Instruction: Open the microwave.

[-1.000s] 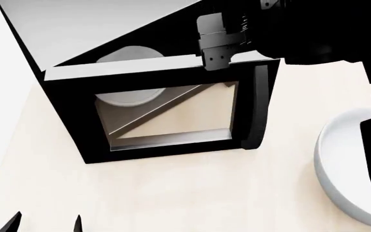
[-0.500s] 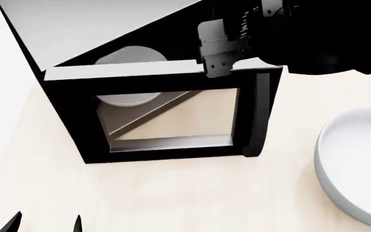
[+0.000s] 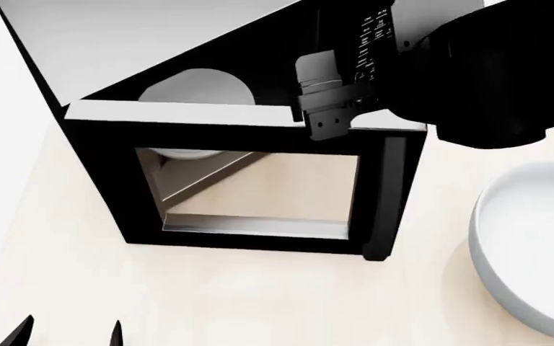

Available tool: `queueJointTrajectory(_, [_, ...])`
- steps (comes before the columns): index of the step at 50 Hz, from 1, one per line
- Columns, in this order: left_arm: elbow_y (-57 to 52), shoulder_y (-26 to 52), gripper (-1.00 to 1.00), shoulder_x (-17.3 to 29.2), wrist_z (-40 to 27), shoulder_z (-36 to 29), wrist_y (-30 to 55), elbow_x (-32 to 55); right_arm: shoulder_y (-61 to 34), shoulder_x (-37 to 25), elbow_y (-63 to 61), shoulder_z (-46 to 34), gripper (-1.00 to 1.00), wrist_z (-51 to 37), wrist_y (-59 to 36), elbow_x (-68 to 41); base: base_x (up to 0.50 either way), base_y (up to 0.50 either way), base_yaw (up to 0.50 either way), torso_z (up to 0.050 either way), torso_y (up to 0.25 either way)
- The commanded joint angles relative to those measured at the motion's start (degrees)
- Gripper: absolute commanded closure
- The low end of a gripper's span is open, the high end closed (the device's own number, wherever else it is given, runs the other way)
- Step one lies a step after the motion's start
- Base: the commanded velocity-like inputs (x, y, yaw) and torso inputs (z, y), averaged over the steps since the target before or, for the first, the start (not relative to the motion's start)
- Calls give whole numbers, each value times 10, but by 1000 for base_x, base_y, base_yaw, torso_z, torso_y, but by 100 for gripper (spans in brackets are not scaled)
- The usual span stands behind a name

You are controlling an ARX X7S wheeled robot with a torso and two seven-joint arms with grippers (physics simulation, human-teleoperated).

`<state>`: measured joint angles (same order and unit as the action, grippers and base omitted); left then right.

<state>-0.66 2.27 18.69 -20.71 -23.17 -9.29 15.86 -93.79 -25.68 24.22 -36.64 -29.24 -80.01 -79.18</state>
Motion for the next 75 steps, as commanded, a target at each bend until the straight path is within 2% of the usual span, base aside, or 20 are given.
queueJointTrajectory(1, [5, -1, -100, 1, -6, 0, 4, 0, 45, -14, -49, 14, -100, -51, -17, -77, 0, 0, 0, 0, 0])
queueJointTrajectory(6, [5, -1, -100, 2, -7, -1, 4, 0, 66, -21, -79, 37, -100, -105, -22, -134, 0, 0, 0, 0, -2])
queueJointTrajectory(14, [4, -2, -100, 3, -8, -2, 5, 1, 93, -31, -112, 49, -100, -143, -16, -182, 0, 0, 0, -1, -3])
queueJointTrajectory(75, [6, 0, -100, 6, -14, -10, 2, 4, 192, -90, -307, 58, -100, -291, 67, -408, 0, 0, 1, -1, -4])
